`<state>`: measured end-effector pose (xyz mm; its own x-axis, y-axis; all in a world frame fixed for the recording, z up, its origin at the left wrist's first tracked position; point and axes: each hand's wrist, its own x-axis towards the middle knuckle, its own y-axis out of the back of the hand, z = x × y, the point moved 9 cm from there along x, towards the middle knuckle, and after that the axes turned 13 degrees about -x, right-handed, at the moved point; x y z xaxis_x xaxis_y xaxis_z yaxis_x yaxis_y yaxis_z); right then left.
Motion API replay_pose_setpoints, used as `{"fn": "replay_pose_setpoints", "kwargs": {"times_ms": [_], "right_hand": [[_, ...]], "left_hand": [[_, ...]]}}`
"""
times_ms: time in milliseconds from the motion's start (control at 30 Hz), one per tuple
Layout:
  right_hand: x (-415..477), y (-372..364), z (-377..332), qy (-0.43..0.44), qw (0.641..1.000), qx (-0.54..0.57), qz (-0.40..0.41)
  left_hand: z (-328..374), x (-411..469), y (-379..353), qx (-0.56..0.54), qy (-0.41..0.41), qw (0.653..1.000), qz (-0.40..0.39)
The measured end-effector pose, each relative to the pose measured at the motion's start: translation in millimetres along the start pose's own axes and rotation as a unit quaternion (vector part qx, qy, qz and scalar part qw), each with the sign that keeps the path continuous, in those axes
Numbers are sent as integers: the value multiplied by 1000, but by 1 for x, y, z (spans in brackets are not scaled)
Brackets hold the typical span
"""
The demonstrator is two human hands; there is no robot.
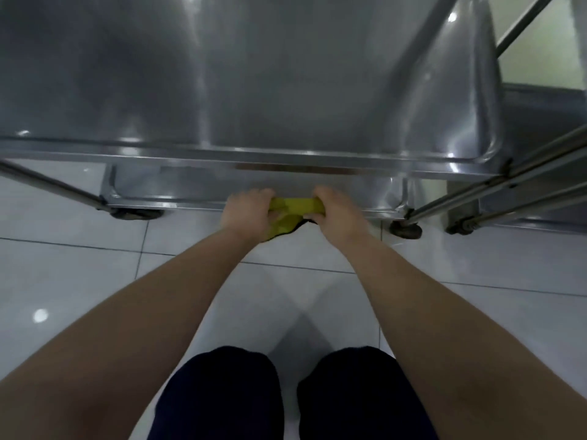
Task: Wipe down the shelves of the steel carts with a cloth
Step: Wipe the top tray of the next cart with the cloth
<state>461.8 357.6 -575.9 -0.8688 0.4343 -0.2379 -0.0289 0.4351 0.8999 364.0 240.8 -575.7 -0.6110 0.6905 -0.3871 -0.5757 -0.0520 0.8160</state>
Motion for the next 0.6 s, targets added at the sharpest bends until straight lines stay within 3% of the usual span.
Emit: {"fn": "replay_pose_setpoints", "kwargs": {"times_ms": [100,200,333,600], "right_hand": [[-34,45,-28,-8,998,62,-13],[-75,123,-57,-27,989,146,27],[-130,247,-97,-58,965,239,86],[-232,483,-165,-134,903,354,206]], "left_hand": [[14,-44,46,5,15,1000,-19],[41,-93,113,-120,4,993,0],[88,-157,217,-293,-6,956,10],[204,-261,428,-467,-53,876,111]]}}
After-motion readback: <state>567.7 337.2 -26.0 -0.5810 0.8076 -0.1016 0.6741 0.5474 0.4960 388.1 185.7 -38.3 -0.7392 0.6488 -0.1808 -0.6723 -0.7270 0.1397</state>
